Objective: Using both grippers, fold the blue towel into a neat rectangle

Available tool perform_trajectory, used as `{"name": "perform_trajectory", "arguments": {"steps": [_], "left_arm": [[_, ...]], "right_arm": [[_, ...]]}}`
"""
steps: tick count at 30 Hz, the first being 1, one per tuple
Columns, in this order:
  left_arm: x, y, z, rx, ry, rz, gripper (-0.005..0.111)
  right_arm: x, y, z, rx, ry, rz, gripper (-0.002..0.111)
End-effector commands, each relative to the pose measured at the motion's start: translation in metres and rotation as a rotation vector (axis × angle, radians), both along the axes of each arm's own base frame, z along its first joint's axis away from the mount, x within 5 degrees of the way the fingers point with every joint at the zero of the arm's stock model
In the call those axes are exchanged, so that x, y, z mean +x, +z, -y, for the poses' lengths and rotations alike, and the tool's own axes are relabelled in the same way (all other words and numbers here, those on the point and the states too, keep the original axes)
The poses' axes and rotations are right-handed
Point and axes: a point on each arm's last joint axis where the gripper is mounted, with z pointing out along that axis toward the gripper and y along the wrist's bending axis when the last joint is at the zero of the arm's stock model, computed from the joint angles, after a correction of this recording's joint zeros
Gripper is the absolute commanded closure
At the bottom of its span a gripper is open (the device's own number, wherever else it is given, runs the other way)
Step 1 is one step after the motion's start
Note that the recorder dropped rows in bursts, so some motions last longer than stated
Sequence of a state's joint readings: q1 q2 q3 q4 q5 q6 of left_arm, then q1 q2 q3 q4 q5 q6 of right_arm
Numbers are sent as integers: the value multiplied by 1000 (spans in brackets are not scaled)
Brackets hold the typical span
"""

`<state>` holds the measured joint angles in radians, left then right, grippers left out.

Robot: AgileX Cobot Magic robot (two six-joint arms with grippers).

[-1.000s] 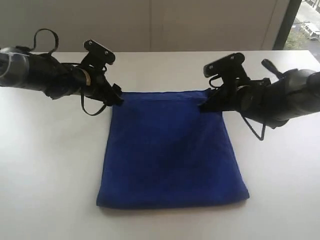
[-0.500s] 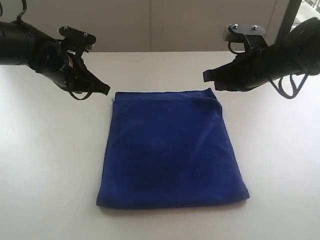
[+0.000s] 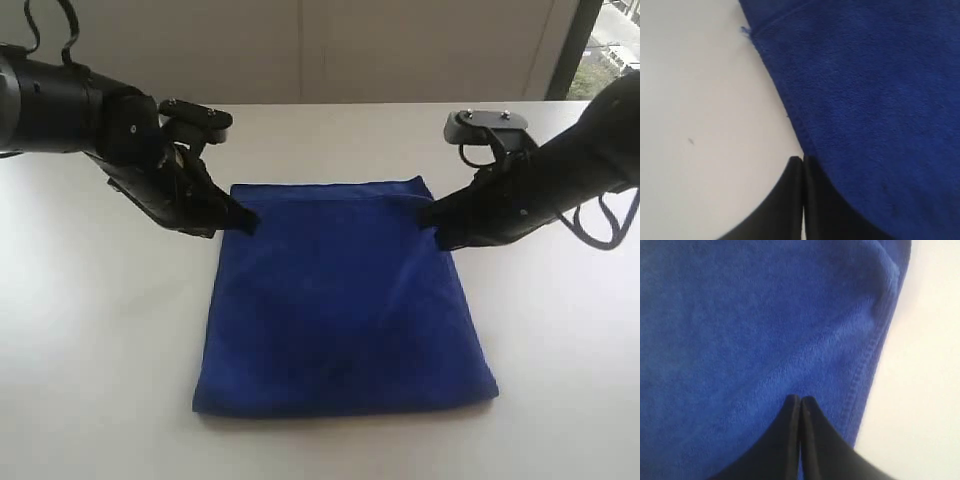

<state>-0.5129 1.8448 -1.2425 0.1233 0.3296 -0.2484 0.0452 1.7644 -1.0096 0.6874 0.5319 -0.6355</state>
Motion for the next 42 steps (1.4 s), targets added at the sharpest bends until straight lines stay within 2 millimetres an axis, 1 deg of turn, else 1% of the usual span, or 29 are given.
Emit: {"name": "perform_trajectory", "arguments": {"steps": [1,4,8,14,17,20,23,27,30,32,34,37,38,40,41,42], "left_arm": [[-5,-9,6,-31,26,-11,106],[-5,-23,6,-60,47,6,107],[-7,-43,5,-60,58,-11,107],[-6,-58,5,-42,59,-40,107],[-6,-63,5,-23,50,-51,107],[-7,-64,4,-13,51,-61,107],[-6,-64,1,-13,60,-63,107],[-5,-64,0,-14,64,-62,107],[-5,-61,0,-17,64,-56,107],[-5,-56,0,-24,64,-45,107],[-4,-47,0,-41,63,-18,107],[-5,-31,-1,-65,61,22,107],[-6,-20,-1,-82,61,49,107],[-7,-6,-2,-101,51,89,107],[-9,-1,-2,-91,28,103,107],[-9,0,-3,-82,18,102,107]], "right_arm": [[-8,-10,-12,-30,18,4,108],[-8,-17,-19,-45,26,7,108],[-6,-33,-18,-58,23,-27,108],[-5,-61,-18,-69,27,-109,108],[-6,-64,-18,-74,33,-122,108],[-7,-64,-16,-72,-31,-159,108],[-9,-65,-13,-116,-26,-176,108],[-8,-65,-12,-120,-39,-173,108],[-6,-59,-12,-118,-51,-137,108],[-5,-53,-12,-115,-57,-110,108],[-5,-44,-12,-107,-64,-84,108],[-5,-27,-12,-99,-67,-33,108],[-6,-15,-12,-91,-72,4,108],[-5,3,-13,-64,-89,53,108],[-4,11,-13,-58,-90,78,108],[-4,15,-13,-56,-91,88,108]]}}
